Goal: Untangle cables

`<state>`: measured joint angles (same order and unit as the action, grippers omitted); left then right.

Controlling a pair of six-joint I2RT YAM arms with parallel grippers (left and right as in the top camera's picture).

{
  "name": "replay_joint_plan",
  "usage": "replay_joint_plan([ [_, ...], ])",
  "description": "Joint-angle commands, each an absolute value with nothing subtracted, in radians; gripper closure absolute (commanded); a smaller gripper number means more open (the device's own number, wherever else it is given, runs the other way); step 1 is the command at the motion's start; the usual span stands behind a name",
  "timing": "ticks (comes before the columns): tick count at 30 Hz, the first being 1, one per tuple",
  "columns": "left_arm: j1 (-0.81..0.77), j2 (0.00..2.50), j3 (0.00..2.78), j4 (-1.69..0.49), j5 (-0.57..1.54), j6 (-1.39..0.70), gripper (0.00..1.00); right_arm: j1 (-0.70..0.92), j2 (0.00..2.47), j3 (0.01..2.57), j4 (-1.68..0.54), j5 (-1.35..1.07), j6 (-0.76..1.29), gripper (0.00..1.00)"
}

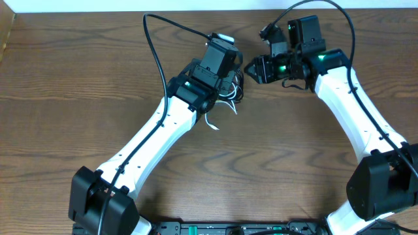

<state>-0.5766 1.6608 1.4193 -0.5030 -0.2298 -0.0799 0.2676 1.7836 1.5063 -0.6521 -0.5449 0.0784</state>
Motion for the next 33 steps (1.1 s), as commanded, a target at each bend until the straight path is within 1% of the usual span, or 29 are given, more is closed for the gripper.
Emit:
replay_joint_plan([
  [1,-0.571,1.661,1.431,-0.509,-0.160,-0.156,0.92,0.263,1.765,1.524,-0.655,-0.694,0.011,0.59],
  [6,-0.570,1.661,1.431,-0.511,-0.134,-0.201,0.93,0.274,1.767,1.522,-0.687,-0.714,-0.063,0.63],
  [9,-0.561,1.661,1.431,-0.513,-0.104,-0.208,0.92,0.298,1.768,1.516,-0.721,-0.710,-0.115,0.68],
  [12,-0.551,1.661,1.431,-0.512,-0.093,-0.231,0.93,0.316,1.768,1.504,-0.731,-0.703,-0.137,0.69],
  [18,-0.544,1.661,1.431,-0.513,-0.089,-0.242,0.92,0.348,1.768,1.469,-0.738,-0.596,-0.136,0.69],
  [25,-0.544,1.661,1.431,-0.516,-0.089,-0.243,0.93,0.363,1.768,1.454,-0.732,-0.521,-0.136,0.73],
  [26,-0.544,1.661,1.431,-0.516,-0.089,-0.243,0.92,0.363,1.768,1.454,-0.729,-0.522,-0.136,0.76],
  [28,-0.544,1.661,1.431,-0.516,-0.089,-0.243,0.92,0.363,1.768,1.454,-0.720,-0.522,-0.136,0.88],
  [29,-0.544,1.661,1.431,-0.516,-0.089,-0.242,0.92,0.363,1.768,1.455,-0.714,-0.524,-0.134,0.95],
  [30,-0.544,1.661,1.431,-0.516,-0.089,-0.242,0.92,0.363,1.767,1.455,-0.706,-0.527,-0.125,0.99],
  [33,-0.544,1.661,1.431,-0.516,-0.089,-0.242,0.92,0.353,1.757,1.459,-0.687,-0.530,-0.086,0.99],
])
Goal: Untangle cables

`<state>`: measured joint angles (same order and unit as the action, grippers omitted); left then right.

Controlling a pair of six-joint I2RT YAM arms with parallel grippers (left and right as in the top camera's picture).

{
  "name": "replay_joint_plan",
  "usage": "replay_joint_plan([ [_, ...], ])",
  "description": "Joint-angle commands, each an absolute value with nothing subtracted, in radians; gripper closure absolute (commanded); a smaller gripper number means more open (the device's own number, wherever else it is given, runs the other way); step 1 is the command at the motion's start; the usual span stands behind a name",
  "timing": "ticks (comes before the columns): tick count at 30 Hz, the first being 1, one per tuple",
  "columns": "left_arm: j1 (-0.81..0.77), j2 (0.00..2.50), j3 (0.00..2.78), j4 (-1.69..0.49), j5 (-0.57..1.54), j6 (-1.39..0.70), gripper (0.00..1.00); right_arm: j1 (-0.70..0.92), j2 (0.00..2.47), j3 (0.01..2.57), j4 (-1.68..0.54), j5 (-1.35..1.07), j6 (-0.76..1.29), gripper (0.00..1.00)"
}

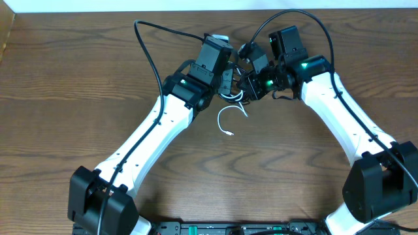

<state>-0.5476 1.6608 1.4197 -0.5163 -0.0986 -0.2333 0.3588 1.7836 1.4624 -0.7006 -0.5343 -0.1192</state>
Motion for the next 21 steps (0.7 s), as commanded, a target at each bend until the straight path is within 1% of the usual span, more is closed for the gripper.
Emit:
replay_joint_plan([
  [1,-0.544,1.661,1.431,-0.516,-0.089,-0.242,0.92,0.346,1.750,1.461,-0.683,-0.530,-0.073,0.99],
  [5,-0.544,1.661,1.431,-0.516,-0.089,-0.242,0.93,0.294,1.687,1.465,-0.683,-0.534,-0.018,0.99],
  [14,-0.544,1.661,1.431,-0.518,-0.089,-0.242,0.93,0.119,1.510,1.465,-0.685,-0.565,0.128,0.99],
  [17,-0.544,1.661,1.431,-0.522,-0.089,-0.242,0.92,0.052,1.480,1.465,-0.686,-0.603,0.176,0.99],
  [21,-0.544,1.661,1.431,-0.523,-0.089,-0.242,0.93,-0.007,1.481,1.464,-0.704,-0.565,0.278,0.99],
])
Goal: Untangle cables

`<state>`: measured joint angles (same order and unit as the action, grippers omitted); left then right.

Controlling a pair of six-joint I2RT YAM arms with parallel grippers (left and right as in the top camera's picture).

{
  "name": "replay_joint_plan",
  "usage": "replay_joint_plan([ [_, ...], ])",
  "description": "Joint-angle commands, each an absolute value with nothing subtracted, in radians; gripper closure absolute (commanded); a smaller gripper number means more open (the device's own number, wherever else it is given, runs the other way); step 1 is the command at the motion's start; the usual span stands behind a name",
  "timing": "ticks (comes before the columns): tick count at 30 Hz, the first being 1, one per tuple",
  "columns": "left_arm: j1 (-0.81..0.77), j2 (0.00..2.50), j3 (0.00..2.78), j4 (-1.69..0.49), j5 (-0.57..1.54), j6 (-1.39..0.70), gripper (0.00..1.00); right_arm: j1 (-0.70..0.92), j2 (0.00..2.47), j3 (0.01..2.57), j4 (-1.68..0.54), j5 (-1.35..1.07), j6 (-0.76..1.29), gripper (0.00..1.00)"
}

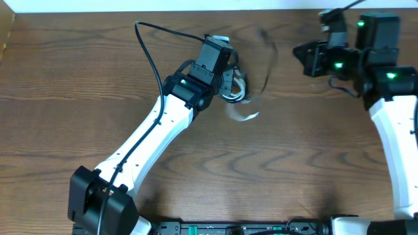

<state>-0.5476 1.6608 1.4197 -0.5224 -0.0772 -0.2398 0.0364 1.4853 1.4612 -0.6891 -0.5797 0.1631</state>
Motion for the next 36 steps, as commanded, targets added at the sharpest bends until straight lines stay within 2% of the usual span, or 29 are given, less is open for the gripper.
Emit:
replay_joint_plan([
  [1,-0.544,1.661,1.431,-0.523,-0.089,-0.242,0.93,-0.018,1.485,1.464,-0.716,-0.537,0.298,0.99],
  [6,-0.544,1.661,1.431,-0.523,-0.089,-0.242,0.92,-0.031,1.518,1.464,-0.771,-0.421,0.318,0.99],
  [14,-0.544,1.661,1.431,-0.518,-0.089,-0.242,0.93,-0.010,1.608,1.464,-0.776,-0.513,0.262,0.98],
  [19,-0.544,1.659,1.431,-0.503,-0.037,-0.249,0.93,0.027,1.643,1.464,-0.767,-0.578,0.177,0.87],
  [20,-0.544,1.659,1.431,-0.492,0.008,-0.250,0.93,0.041,1.645,1.464,-0.762,-0.600,0.144,0.81],
  [25,-0.541,1.659,1.431,-0.445,0.167,-0.250,0.92,0.083,1.646,1.464,-0.741,-0.620,0.102,0.64],
  [30,-0.509,1.659,1.431,-0.392,0.344,-0.286,0.92,0.113,1.646,1.464,-0.718,-0.624,0.103,0.63],
  [36,-0.442,1.659,1.431,-0.356,0.386,-0.469,0.92,0.154,1.646,1.464,-0.710,-0.651,0.087,0.62],
])
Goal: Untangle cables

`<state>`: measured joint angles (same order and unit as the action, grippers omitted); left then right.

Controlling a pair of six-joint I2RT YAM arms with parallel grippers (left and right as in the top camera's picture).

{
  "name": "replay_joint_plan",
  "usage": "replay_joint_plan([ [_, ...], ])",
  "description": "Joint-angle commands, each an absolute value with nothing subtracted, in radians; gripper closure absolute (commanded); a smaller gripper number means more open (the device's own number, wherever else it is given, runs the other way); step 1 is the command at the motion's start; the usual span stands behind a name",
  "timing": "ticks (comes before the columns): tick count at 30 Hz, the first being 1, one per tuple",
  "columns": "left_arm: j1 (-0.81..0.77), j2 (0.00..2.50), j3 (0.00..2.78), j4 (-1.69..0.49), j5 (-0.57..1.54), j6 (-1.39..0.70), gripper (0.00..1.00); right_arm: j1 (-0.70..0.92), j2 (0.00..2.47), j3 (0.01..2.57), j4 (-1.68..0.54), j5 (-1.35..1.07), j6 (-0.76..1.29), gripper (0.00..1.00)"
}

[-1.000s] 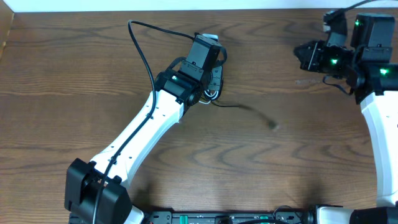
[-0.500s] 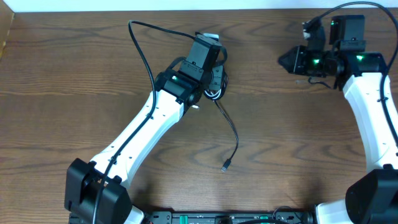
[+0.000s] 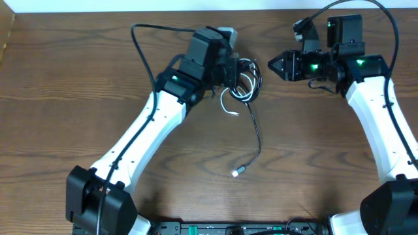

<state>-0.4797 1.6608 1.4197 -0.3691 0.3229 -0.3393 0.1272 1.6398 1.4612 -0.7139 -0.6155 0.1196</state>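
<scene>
A tangle of black and white cables sits at the top middle of the table, and my left gripper is shut on it. One black cable runs out of the tangle toward the front and ends in a small plug. A short white cable end curls just below the tangle. My right gripper points left, a short gap to the right of the tangle, open with nothing in it.
The left arm's own black lead loops up and over at the back left. The right arm's lead arcs over its wrist at the back right. The table's far edge lies close behind the tangle.
My right gripper was far out at the right and has come back left, close to the tangle. The black cable, blurred in the air then, now lies stretched toward the front.
My left gripper held the tangle with the right gripper just beside it. Then the right gripper was in at the tangle. Then it was far to the right with a cable blurred between. Now one black cable lies loose and the right gripper is near again.
</scene>
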Motion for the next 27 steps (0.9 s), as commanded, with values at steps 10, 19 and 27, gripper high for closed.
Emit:
replay_joint_plan([
  [10,-0.416,1.659,1.431,-0.333,0.385,-0.690,0.93,0.238,1.658,1.464,-0.684,-0.650,0.049,0.67],
  [19,-0.416,1.659,1.431,-0.316,0.385,-0.781,0.92,0.305,1.696,1.464,-0.662,-0.650,-0.028,0.67],
  [27,-0.416,1.659,1.431,-0.311,0.385,-0.818,0.92,0.336,1.725,1.464,-0.655,-0.684,-0.115,0.60],
])
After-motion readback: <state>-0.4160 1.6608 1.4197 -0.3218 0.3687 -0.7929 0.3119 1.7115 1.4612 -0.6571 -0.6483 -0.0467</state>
